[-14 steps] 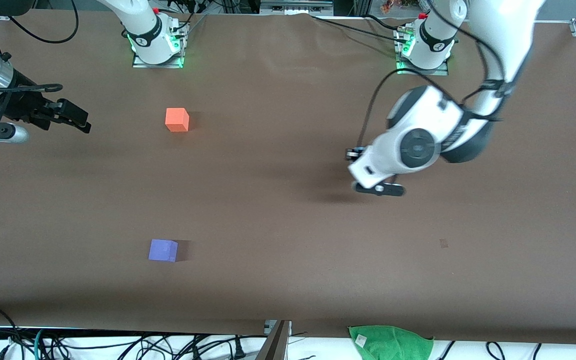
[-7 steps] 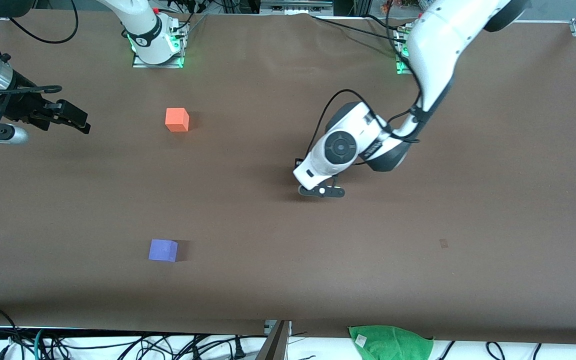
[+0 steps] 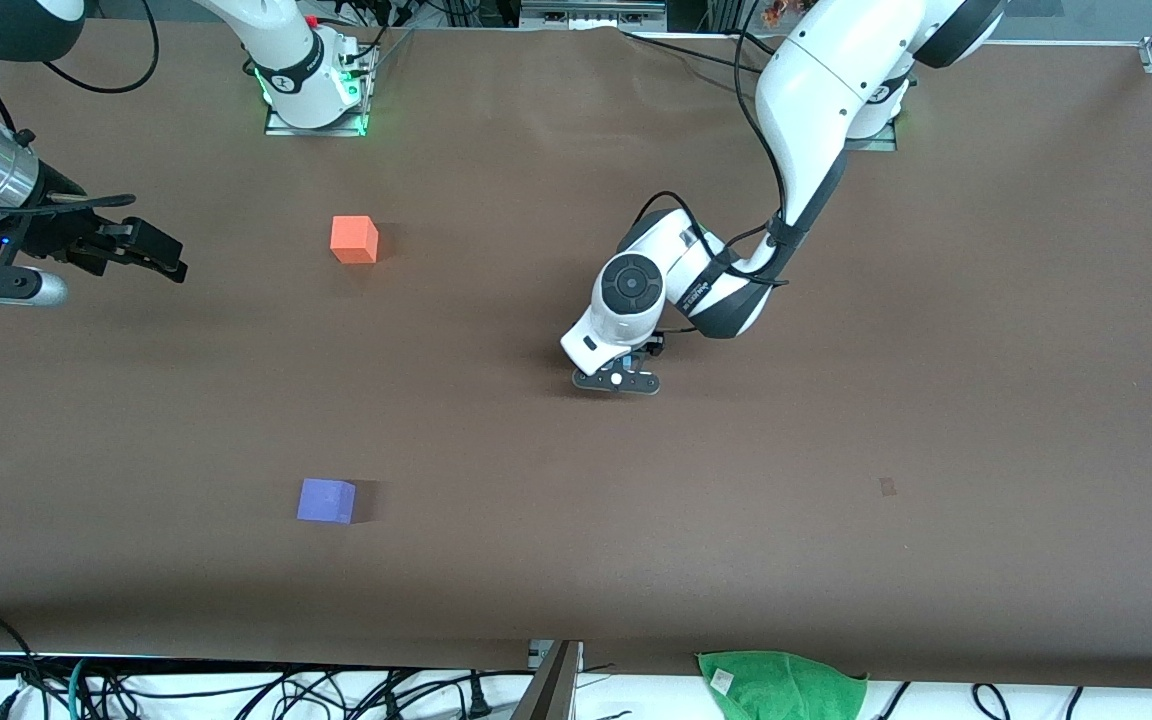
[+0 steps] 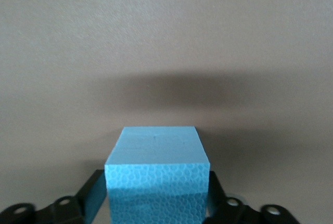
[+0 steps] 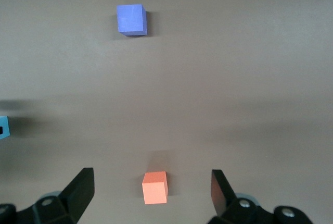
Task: Place blue block between orange and purple blocks
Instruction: 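Set the blue cube down while the right gripper reaches toward it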
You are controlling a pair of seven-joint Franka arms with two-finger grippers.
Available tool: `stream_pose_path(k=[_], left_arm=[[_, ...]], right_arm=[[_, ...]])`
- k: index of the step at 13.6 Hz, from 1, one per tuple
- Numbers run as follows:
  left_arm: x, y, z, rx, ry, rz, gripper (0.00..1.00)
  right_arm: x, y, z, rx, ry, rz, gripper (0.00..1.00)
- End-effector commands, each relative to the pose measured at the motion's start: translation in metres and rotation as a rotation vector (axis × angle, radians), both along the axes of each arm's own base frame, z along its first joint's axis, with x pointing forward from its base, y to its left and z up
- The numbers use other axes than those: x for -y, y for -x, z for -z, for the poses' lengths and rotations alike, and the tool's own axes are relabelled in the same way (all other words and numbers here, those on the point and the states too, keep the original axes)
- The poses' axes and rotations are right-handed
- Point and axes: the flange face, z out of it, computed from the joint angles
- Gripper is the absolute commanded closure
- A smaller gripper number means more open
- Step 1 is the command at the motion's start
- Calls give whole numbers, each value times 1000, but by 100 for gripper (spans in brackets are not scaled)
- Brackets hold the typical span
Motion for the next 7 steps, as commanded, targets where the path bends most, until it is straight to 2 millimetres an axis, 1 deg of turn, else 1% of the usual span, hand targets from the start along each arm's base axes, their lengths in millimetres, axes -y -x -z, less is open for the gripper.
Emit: stream_pose_path(k=[1,2,3,4,5,6,7], left_arm=[[-3,-11,-17,28,-7,-19,0],[-13,-18,-25,22,-13,-31,0],[-20,-23,-41,13,-20,-38,0],[-30,-29,-60,7,-25,-52,0],[-40,-33,-77,-1,-27,-68,0],[-54,-40,-93,-33,-15,-100,0],[-68,-44,-107,-81,17,-128,0]], right_arm=[[-3,-4,2,-1,14,-9,1],[-3,-4,2,-1,14,-5,0],[-2,-7,10,-14,10,-7,1],[-5,-12,22,-36,13,-13,1],[-11,-14,30,-47,29,-25,1],[-17,-17,40,-63,33,-34,1],[-20,-25,65,-104,46,-33,1]])
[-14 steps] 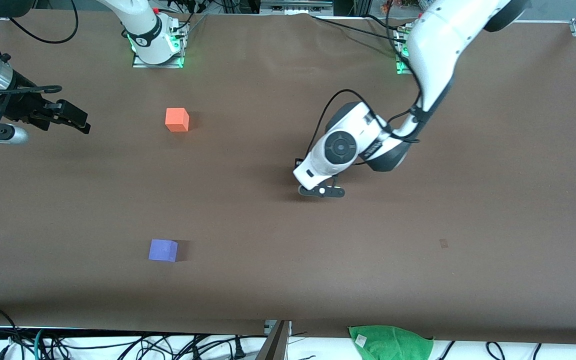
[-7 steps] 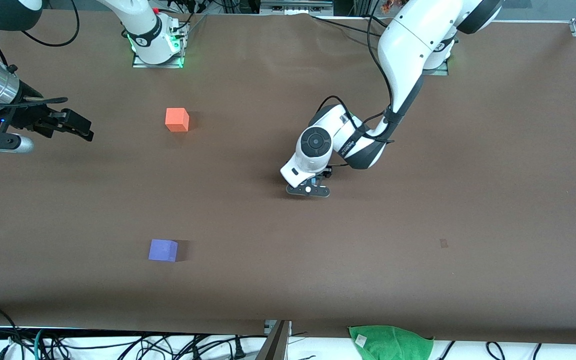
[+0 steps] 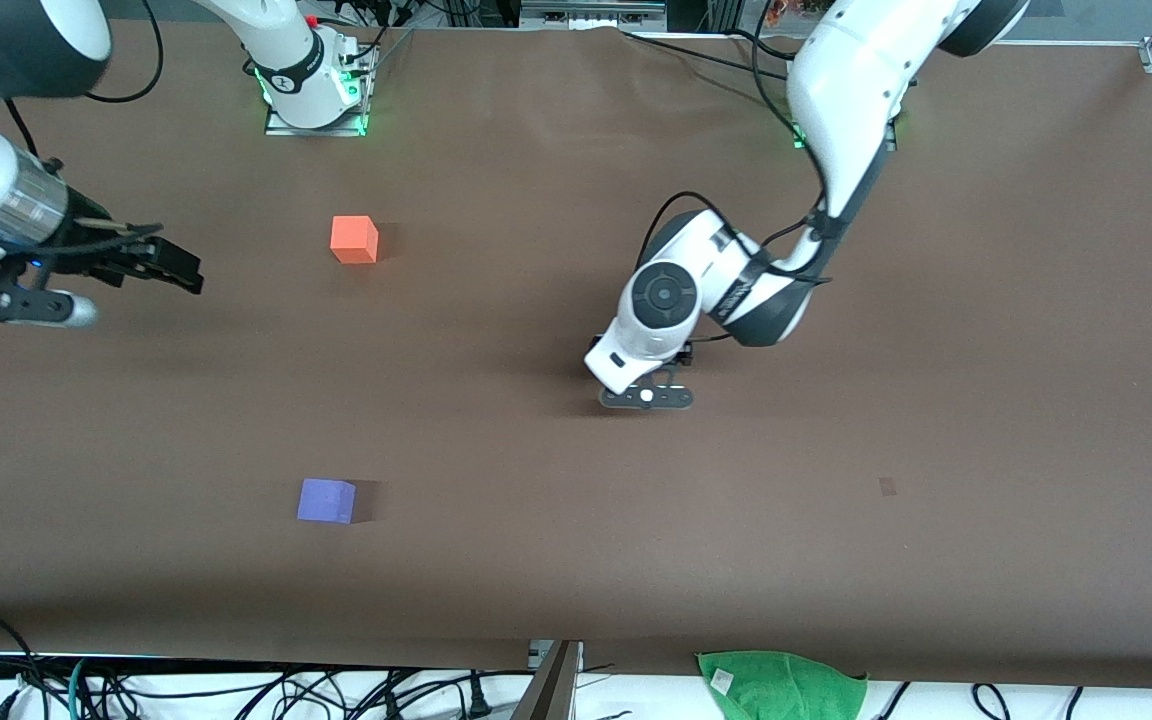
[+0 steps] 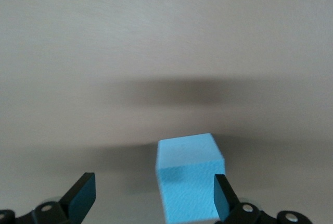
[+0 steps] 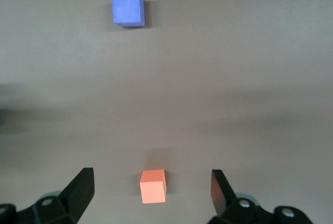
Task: Place blue block between orange and purple blocks
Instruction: 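Set the blue cube down while the right gripper reaches toward it, then lower the right gripper onto the blue cube while the left gripper withdraws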
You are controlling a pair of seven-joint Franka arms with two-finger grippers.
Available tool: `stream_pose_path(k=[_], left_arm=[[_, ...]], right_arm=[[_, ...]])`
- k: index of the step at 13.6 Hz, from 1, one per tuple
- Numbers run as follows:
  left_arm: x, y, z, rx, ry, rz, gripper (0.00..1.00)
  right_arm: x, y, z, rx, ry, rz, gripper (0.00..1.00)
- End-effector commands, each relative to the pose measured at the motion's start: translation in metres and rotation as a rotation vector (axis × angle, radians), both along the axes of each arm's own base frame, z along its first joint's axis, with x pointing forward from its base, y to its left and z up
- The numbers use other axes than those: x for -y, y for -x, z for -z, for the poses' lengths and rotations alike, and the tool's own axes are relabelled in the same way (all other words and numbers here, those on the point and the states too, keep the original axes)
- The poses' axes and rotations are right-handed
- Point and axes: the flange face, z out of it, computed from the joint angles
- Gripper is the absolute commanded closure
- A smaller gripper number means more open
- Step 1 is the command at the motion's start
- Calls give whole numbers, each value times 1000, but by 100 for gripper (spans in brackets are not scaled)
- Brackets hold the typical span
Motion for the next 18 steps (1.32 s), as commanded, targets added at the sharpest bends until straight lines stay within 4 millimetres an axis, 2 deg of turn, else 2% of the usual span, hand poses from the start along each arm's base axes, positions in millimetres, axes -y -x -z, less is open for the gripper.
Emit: stream_pose_path(k=[1,3,5,7,8,10,12,13,14,15,16,18], left_arm=[[-43,-12,-51,-77,68,-42,0],[-85,-27,-83,-105,114,-14,0],[-136,-40,-113,-102,125,32,0],[-186,-51,-143,-72,129,59,0],[-206,-52,-156,-71,123,67,0],[-229,-55,-170,-39,58,83,0],[-238,-54,-188,16,-32,105,0],[-244,-54,-209,59,-63,103,0],[-260,-57,-226,88,-72,82,0],[-273,-56,-247,114,-72,57,0],[-282,-52,-269,132,-73,43,0],[-296,-39,-311,117,-78,23,0]], right_arm=[[-12,-20,59,-95,33,-22,1],[-16,-23,62,-76,24,-61,1],[-49,-24,61,-55,-109,-53,1],[-83,-21,64,-53,-135,17,1],[-110,-19,66,-33,-128,50,1],[-182,-15,98,-3,-122,46,1],[-266,-5,145,71,-116,165,1],[-309,4,174,117,-129,212,1],[-356,19,203,172,-156,226,1],[-389,28,219,221,-187,237,1],[-410,32,238,225,-182,229,1],[-440,38,259,245,-168,175,1]])
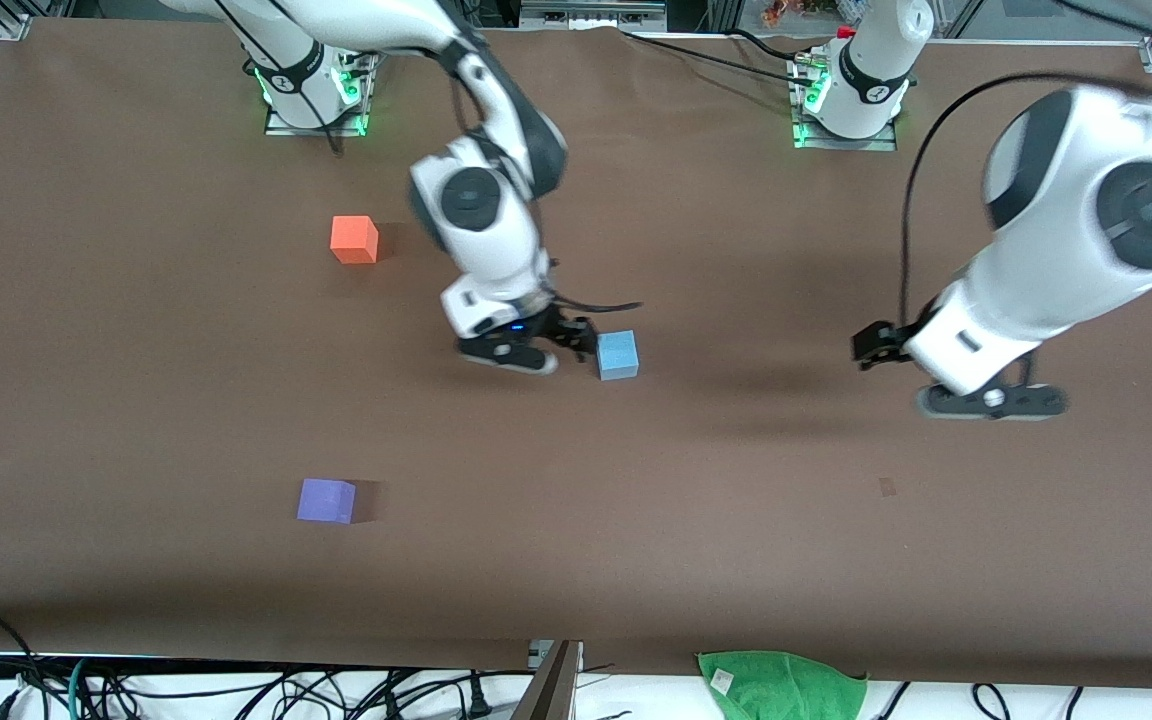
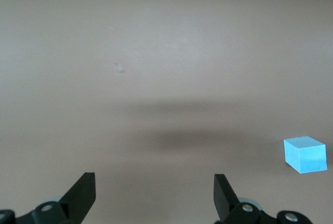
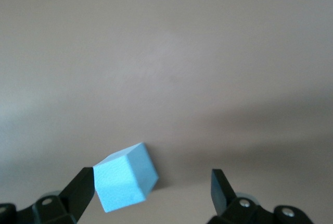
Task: Place blue block between orange and purple blocks
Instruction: 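Lower the right gripper onto the blue cube while the left gripper withdraws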
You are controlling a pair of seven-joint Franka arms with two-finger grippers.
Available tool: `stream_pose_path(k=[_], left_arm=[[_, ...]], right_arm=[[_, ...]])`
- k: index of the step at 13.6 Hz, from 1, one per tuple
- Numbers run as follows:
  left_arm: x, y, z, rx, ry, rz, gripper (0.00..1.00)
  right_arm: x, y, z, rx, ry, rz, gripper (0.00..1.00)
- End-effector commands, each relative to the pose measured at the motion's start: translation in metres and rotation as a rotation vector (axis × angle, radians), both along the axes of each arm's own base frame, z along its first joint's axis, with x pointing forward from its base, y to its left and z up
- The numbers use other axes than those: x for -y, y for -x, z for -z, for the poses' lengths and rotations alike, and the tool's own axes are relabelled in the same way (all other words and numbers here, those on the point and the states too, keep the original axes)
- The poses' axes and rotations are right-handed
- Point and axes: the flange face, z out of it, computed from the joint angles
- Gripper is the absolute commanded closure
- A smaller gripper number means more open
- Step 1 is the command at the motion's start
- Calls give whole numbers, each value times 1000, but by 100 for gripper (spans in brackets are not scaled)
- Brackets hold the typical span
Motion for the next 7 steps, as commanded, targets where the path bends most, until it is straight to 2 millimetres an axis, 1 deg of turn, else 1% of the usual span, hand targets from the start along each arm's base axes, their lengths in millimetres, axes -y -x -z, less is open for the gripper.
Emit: stream_pose_path(k=[1,2,3,4,5,6,7], left_arm=[[-16,18,-60,2,-21,-6,0],[-29,18,-76,15,-10,-17,0],[-32,27,-87,-2,-14,18,0],[-34,40,-93,-47,-23,75,0],[-38,51,-97,-98,-25,115,0],[-35,62,-104,-130,-1,118,0],[-30,78,-118,-122,2,120,0]], right_arm=[[-32,-10,12,45,15,-31,1],[-45,-4,20,49,17,-43,1],[-53,-2,26,52,15,-36,1],[-62,2,30,65,18,-49,1],[-72,9,38,75,24,-68,1],[-81,16,43,87,22,-84,1],[-86,22,46,103,33,-110,1]])
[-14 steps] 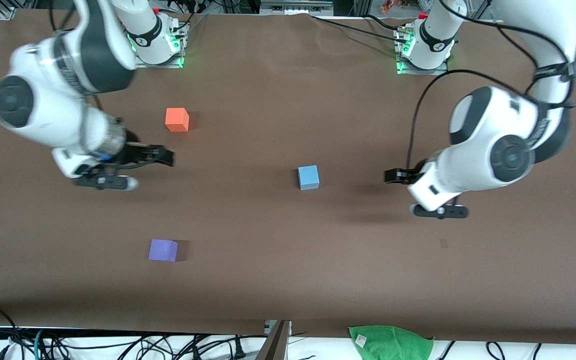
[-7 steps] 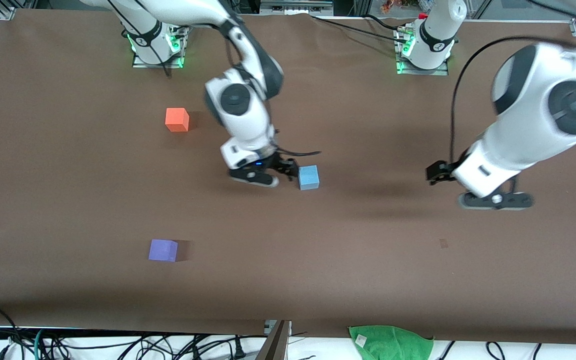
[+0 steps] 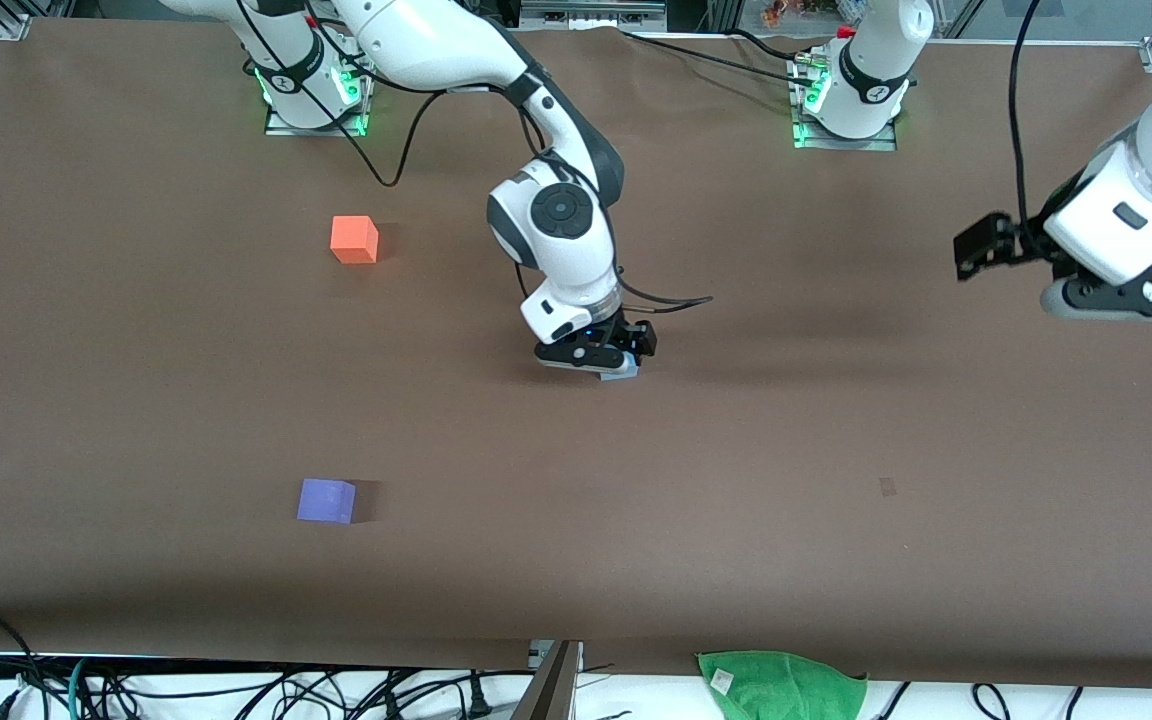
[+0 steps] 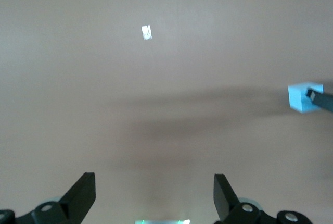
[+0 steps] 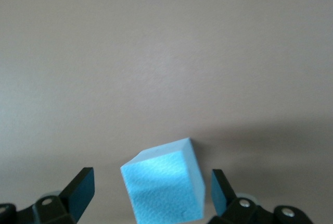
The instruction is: Place blue block between orange and purple blocks
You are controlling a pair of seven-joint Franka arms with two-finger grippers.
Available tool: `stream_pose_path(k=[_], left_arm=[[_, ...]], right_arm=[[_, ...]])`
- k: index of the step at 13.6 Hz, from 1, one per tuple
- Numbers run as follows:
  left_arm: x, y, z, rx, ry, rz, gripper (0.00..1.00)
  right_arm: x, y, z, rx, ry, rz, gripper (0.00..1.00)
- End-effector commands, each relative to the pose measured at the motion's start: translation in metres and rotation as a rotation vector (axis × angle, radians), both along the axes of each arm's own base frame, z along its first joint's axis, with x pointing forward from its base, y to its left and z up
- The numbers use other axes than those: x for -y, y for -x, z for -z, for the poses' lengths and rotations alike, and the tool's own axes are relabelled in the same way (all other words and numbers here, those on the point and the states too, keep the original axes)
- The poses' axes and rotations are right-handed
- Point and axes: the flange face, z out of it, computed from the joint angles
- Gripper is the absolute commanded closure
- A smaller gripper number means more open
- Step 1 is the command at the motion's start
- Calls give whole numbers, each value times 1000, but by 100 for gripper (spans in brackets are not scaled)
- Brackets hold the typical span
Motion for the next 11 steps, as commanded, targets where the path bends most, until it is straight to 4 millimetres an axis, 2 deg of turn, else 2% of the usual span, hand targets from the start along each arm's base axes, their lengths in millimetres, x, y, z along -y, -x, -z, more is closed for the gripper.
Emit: stream_pose_path(k=[1,2,3,4,5,6,7,8,11], left_arm=[[7,31,-8,-47,17,22,0],[4,31,2,-57,52,-6,0],[-9,28,9,-64,87,-41,0],[-9,36,9,-12,76,-67,0],[-9,44,17,56,47,-96,0],[-19,50,30,48,38,-119,0],[-38,48,31,42,43,-137,0],[-39,47,23,58,37,-135,0],[-34,45,22,53,33,-124,0]], right_arm=[[-19,9,8,66,42,-54,1],[-19,11,12,80,67,-76,1],[-18,13,19,85,88,-93,1],[-18,13,24,94,109,-114,1],[-17,13,25,110,131,-133,1],[-17,13,26,122,145,-147,1],[-16,13,28,124,150,-150,1],[-16,13,31,121,154,-149,1],[-24,26,45,106,160,-155,1]])
